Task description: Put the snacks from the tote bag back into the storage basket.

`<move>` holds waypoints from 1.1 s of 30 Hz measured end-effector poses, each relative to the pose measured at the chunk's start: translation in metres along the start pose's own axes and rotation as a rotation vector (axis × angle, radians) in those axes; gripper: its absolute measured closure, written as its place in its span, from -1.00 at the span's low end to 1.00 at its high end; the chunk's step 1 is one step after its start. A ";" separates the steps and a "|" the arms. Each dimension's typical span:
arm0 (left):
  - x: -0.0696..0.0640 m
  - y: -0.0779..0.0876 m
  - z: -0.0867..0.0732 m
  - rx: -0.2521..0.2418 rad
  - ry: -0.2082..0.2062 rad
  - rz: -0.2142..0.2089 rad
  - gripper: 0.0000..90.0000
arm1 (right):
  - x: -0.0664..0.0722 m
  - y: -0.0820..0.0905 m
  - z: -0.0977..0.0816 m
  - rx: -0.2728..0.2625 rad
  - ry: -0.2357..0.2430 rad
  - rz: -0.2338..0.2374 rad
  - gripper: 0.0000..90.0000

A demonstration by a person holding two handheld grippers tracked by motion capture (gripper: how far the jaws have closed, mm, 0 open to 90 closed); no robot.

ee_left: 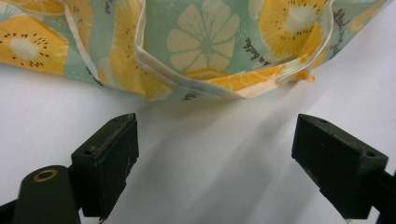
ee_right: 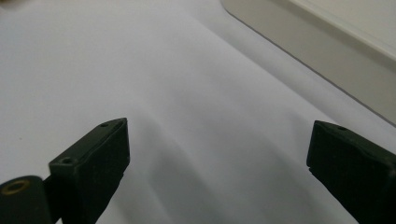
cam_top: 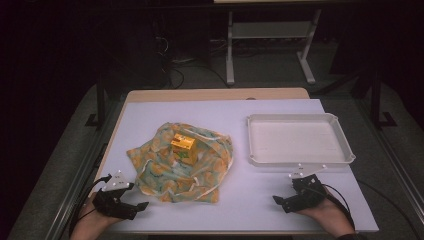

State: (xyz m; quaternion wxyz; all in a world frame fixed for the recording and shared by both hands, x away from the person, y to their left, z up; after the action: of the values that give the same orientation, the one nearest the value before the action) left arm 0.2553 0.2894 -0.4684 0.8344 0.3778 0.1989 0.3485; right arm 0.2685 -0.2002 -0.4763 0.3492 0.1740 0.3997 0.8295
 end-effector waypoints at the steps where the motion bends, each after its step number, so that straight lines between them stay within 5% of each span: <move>1: 0.000 0.000 0.000 -0.004 0.003 -0.001 -0.68 | 0.000 0.000 0.000 0.000 -0.008 0.002 -0.87; 20: -0.004 0.013 0.014 -0.049 0.024 -0.036 -0.47 | 0.001 0.002 0.000 -0.020 -0.004 -0.012 -0.87; 25: -0.004 0.019 0.025 -0.094 0.033 -0.045 -0.25 | 0.000 0.003 -0.001 -0.024 -0.006 -0.009 -0.87; 33: -0.001 0.023 0.035 -0.084 0.057 -0.049 0.14 | 0.001 0.003 -0.001 -0.024 -0.004 -0.011 -0.87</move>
State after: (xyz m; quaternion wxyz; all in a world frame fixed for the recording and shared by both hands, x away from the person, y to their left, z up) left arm 0.2654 0.2824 -0.4288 0.8518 0.3274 0.2173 0.3466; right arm 0.2666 -0.2011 -0.4746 0.3567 0.1692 0.3902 0.8318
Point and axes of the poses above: each handheld gripper's, and its own axes: y roughly backward along the jaws, z roughly out of its top, x roughly to its left, the point moved 5 cm from there along -y, roughly forward along the jaws, and after that the axes turned 4 degrees about y, right-handed, at the moved point
